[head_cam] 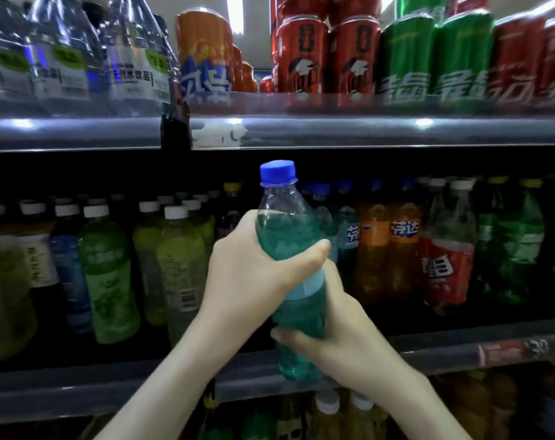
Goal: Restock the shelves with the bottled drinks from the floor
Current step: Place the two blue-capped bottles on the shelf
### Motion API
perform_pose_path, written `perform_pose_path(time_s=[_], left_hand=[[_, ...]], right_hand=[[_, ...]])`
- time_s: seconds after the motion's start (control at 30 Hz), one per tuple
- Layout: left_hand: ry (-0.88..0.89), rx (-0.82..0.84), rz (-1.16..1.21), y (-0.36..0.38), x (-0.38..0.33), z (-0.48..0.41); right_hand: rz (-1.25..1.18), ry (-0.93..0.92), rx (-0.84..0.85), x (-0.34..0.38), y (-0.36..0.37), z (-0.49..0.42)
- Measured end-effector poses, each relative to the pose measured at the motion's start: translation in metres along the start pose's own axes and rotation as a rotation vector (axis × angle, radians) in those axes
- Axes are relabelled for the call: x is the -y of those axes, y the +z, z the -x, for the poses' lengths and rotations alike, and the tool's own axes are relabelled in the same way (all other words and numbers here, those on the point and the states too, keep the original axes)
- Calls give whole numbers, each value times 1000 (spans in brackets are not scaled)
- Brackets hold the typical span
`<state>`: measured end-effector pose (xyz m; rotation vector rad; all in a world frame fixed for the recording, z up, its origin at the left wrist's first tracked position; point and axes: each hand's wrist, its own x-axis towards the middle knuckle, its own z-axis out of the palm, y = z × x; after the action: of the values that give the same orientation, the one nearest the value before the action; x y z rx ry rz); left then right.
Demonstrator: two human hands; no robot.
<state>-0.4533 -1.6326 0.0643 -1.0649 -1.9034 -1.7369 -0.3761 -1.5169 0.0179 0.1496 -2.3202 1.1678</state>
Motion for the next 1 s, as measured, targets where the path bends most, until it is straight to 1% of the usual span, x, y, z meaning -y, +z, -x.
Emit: perform_pose_path(time_s=[0.07,0.17,0.2,0.27,0.33,0.37,0.43,0.53,0.6,0.67,0.77,0.87,1.0], left_hand=[[36,63,28,9,-7,2],[121,177,57,17,-4,0],[163,166,23,18,3,-1],[222,47,-124,21,27,1],[156,-95,-269,23,52,4],[114,-122,-333,24,61,6],[46,-82,-428,26,78,8],[-52,60,-427,26,92,8],[-99,144,-406,29,100,7],[-118,194,-423,33,108,5],[-128,210,-461,34,111,4],[-117,196,-472,34,110,4],[-106,163,-543,38,112,4]], right_hand=[[-4,64,-107,-4,0,5],[42,91,-284,-12,-10,7],[48,98,-341,-16,-14,8],[72,106,-463,-27,-21,6],[81,122,-572,-40,-28,4],[68,142,-618,-47,-31,0],[34,193,-673,-59,-35,-6],[25,248,-698,-75,-39,-14],[22,285,-673,-83,-38,-19],[30,307,-633,-89,-36,-23],[84,309,-573,-95,-33,-31],[147,337,-519,-101,-29,-38],[260,378,-479,-100,-26,-41]])
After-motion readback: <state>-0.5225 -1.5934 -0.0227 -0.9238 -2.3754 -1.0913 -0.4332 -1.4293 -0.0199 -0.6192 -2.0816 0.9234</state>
